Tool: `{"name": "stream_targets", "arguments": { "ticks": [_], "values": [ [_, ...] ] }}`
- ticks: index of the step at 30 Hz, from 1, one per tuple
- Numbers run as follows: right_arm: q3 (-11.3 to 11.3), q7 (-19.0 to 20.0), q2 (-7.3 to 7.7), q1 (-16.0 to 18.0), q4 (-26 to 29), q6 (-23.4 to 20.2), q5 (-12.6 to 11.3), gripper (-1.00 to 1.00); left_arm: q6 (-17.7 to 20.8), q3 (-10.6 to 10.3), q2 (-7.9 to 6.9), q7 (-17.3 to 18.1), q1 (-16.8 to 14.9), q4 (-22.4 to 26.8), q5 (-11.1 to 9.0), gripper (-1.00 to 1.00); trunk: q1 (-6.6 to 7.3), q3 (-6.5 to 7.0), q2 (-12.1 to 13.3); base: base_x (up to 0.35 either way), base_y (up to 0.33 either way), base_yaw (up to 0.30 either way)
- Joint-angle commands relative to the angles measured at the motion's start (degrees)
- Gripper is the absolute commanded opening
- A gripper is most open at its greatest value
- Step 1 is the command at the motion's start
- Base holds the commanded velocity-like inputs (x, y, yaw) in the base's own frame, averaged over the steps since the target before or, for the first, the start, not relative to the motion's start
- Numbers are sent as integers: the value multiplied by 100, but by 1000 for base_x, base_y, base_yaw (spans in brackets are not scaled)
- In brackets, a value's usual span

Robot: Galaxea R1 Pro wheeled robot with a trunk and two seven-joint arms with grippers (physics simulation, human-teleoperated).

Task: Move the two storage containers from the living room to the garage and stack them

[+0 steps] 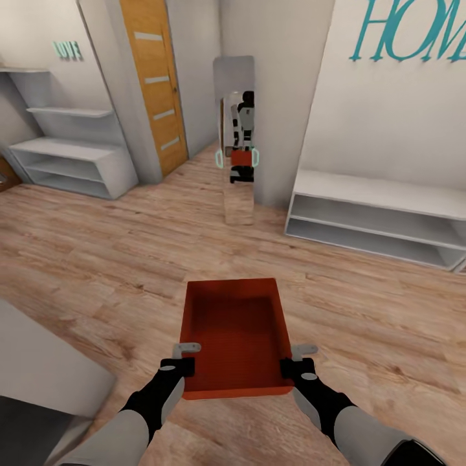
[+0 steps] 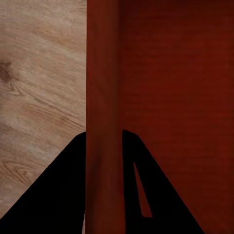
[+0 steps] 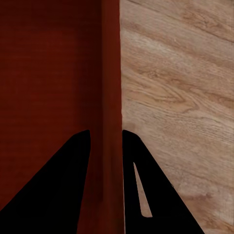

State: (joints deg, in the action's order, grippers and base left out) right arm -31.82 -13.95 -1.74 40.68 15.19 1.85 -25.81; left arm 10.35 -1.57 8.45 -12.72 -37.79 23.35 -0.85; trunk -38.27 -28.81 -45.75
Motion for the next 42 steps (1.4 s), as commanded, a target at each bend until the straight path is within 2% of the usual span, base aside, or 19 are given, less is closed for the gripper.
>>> {"name": "stream_targets", "arguments": {
  "ticks": [1, 8, 42],
  "values": [
    [21, -47, 103, 10, 28, 122, 22, -100, 25, -106, -107, -64, 0, -58, -144, -100, -4, -8, -5, 323, 0, 264],
    [26, -43, 111, 10, 28, 122, 17, -100, 28, -106, -107, -64, 0, -58, -143, -100, -4, -17, -5, 323, 0, 162],
    [27, -38, 112, 10, 31, 114, 15, -100, 24, -106, -107, -64, 0, -58, -143, -100, -4, -17, -5, 323, 0, 1]
  ]
}}
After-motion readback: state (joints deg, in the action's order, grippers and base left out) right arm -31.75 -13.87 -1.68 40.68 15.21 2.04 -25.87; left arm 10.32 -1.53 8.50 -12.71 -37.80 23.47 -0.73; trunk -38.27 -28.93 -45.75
